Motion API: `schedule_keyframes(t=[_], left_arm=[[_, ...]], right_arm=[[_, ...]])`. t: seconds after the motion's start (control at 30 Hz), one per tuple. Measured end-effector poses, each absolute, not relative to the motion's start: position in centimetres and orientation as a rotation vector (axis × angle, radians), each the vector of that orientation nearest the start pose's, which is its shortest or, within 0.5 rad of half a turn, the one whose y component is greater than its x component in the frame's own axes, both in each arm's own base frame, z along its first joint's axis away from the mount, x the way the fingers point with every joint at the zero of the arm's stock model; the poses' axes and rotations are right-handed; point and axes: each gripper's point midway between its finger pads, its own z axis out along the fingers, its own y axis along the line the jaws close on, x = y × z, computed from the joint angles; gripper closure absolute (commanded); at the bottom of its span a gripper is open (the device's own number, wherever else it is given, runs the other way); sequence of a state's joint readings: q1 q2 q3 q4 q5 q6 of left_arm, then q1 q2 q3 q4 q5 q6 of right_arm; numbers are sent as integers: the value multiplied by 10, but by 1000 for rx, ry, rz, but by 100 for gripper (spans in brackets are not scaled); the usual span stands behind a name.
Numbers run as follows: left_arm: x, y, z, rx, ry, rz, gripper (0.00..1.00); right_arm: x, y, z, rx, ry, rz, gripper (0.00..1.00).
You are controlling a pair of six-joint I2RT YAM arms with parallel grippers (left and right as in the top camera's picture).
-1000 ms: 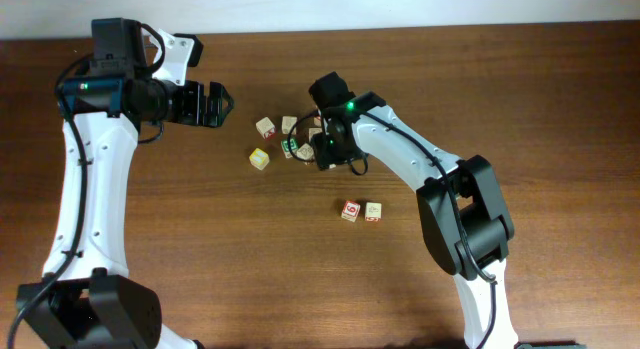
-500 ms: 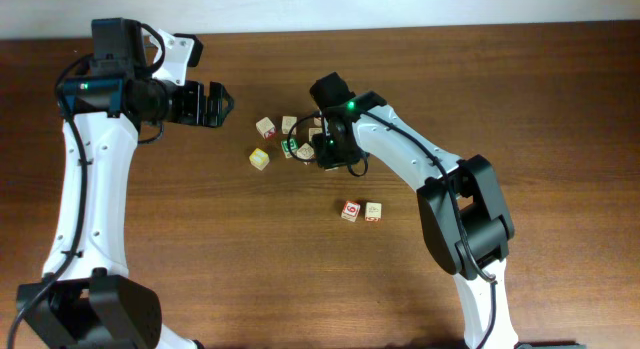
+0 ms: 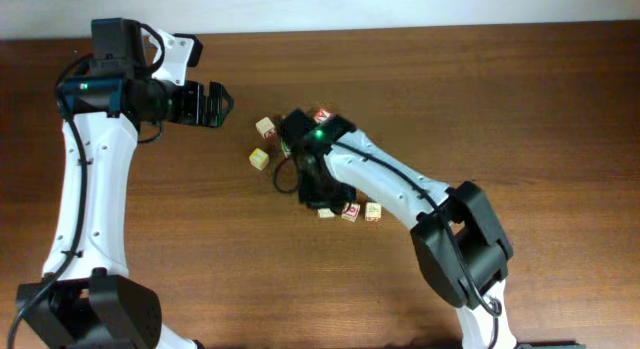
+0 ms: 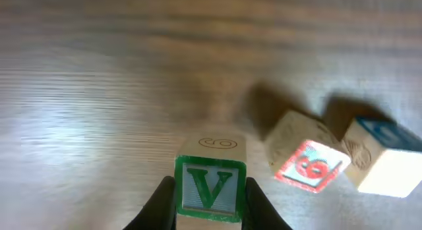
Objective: Rotate 5 blocks
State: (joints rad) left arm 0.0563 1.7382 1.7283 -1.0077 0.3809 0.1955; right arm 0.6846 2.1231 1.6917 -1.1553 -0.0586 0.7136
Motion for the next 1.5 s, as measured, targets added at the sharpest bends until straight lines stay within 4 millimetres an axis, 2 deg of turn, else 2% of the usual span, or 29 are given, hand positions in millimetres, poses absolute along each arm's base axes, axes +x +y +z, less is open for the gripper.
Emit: schedule_keyframes(t=[0.13,0.27,0.4,0.57,0.7,0.77,0.93,1.03,1.1,1.3,1.5], left_arm=[[435,-40,233,314,2506,-393,1],[435,-40,233,314,2506,-393,1],[435,-40,233,314,2506,-393,1],[435,-40,233,314,2506,-393,1],[435,-40,233,314,2506,-393,1],[435,-40,232,314,2506,-393,1],[435,-40,232,314,2506,-394,1],[436,-40,233,315,2504,-392,1],[435,-40,232,314,2507,-393,1],[435,-40,232,314,2507,-393,1],[435,-40,232,314,2507,-393,1]], right_arm=[[301,249,27,149,3185,-26,81],[304,249,27,179,3175,-22,81],[306,248,27,209,3169,-18,67],[304,245,25,216,3175,-28,66],[304,236,26,206,3200,-41,57],[306,232,32,195,3214,-46,54],[335,247,60,76,3151,113,45],[384,283,79,19,2937,328,44],[408,300,87,23,2831,416,43],[434,301,48,183,2788,369,43],[448,294,36,326,2737,313,44]])
